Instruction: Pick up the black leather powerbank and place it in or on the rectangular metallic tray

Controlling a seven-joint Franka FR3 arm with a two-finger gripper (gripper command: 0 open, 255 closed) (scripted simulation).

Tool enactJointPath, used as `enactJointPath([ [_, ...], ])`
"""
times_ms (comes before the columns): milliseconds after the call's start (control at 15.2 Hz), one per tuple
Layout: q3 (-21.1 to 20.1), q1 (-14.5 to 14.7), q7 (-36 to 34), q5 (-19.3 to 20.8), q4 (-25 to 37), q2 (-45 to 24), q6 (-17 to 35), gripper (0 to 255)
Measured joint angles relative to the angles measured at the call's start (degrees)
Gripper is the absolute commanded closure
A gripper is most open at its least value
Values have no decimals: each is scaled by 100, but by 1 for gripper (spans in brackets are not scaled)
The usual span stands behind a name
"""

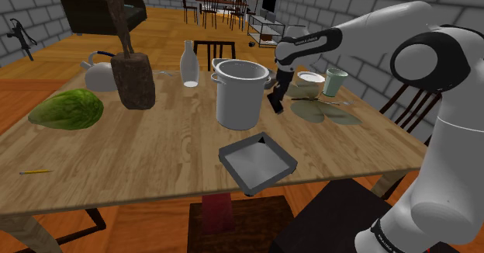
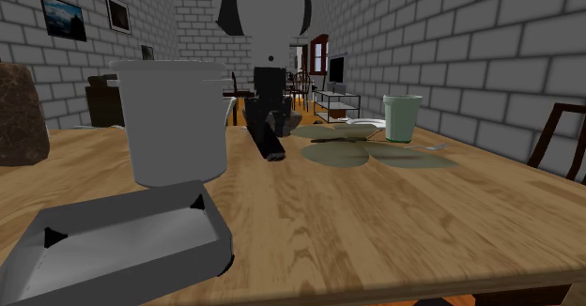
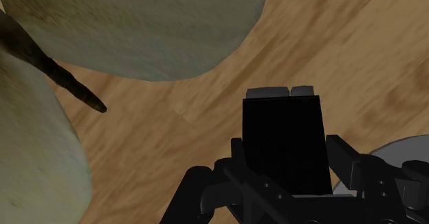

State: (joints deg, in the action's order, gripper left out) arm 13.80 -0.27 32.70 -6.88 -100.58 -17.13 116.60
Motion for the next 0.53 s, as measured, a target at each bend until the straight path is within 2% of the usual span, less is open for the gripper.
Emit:
enactJointPath([
  [528, 22, 9, -61, 69, 357, 188, -539, 255],
])
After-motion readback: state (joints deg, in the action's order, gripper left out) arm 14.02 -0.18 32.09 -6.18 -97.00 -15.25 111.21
